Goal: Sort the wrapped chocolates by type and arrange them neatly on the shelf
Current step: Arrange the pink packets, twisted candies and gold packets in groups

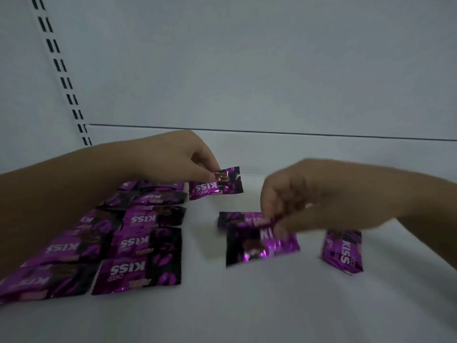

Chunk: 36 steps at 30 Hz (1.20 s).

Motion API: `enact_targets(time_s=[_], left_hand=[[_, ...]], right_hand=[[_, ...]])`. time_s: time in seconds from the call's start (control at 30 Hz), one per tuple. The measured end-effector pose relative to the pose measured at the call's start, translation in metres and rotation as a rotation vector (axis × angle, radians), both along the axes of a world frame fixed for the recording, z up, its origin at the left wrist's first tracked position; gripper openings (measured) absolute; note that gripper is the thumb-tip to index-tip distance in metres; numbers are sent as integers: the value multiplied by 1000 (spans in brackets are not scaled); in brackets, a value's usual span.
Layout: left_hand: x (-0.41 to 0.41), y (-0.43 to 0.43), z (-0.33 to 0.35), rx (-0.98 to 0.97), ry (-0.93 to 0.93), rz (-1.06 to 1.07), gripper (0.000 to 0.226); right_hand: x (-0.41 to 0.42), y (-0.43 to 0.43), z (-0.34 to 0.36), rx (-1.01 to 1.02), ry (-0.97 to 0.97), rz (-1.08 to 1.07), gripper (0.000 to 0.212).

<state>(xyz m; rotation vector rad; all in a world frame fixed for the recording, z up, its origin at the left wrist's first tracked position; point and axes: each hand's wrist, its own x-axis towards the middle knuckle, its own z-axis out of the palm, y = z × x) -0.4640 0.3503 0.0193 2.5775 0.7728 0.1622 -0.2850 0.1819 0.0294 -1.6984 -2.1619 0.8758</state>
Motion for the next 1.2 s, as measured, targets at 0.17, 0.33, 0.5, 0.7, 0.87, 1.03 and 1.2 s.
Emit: enact_targets(time_s=[0.17,0.33,0.5,0.7,0.87,1.03,1.2], left_hand=[[15,22,-7,37,42,11,17],[24,25,-21,156,47,15,29],[24,23,-25,213,81,-74,22],[20,30,-25,268,93,-77,21],[18,33,-29,258,29,-53,19],[17,35,-36,372,27,-107,20],[12,37,-39,455,107,-149,26]], right_hand=[[27,52,-3,211,-248,-241,8],[28,72,-20,277,-593,-255,34],[22,77,-31,227,-538,-176,28],[26,86,-40,327,-511,-236,17],[21,91,-44,377,-512,-262,22],[14,95,-49,406,-543,-266,22],[10,98,-51,424,-621,-264,24]])
